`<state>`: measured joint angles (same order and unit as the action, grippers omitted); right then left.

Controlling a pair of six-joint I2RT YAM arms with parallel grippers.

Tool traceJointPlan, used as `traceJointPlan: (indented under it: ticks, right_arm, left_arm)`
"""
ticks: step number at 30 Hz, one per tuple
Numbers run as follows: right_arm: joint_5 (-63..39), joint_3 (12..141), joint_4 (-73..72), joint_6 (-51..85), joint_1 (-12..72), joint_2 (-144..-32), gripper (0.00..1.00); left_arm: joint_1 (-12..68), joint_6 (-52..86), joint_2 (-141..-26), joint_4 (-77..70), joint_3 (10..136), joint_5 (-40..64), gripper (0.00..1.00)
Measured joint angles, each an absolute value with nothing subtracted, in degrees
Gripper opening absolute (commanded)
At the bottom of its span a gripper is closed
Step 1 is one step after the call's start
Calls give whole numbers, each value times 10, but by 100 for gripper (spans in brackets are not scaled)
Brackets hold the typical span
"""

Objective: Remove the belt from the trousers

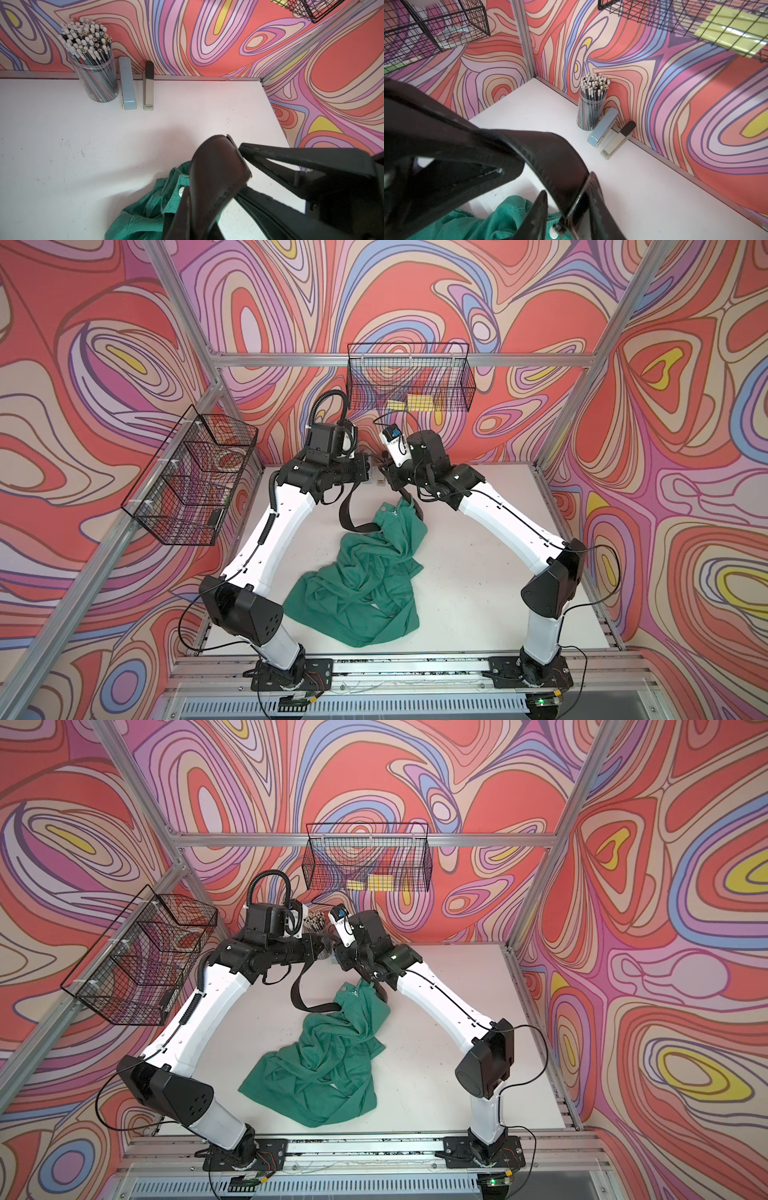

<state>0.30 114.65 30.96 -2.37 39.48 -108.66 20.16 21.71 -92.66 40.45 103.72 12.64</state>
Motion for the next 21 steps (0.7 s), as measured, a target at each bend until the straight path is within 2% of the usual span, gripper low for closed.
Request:
traceJointPlan:
  ticks: [4, 9, 16, 21]
  right_arm:
    - [8, 1147, 309, -25, 395, -1087, 22]
    - [11, 1146, 309, -25, 395, -1087, 21]
    - [13, 1142, 302, -32, 396, -1087, 5]
    - [10, 1122, 288, -34, 399, -1084, 1]
  left_arm:
    - [202, 217, -927, 405, 1037, 126, 0]
    - [202, 217, -927, 405, 1037, 126, 0]
    - [202, 217, -927, 405, 1037, 126, 0]
    - [202, 216, -927, 415, 1040, 124, 0]
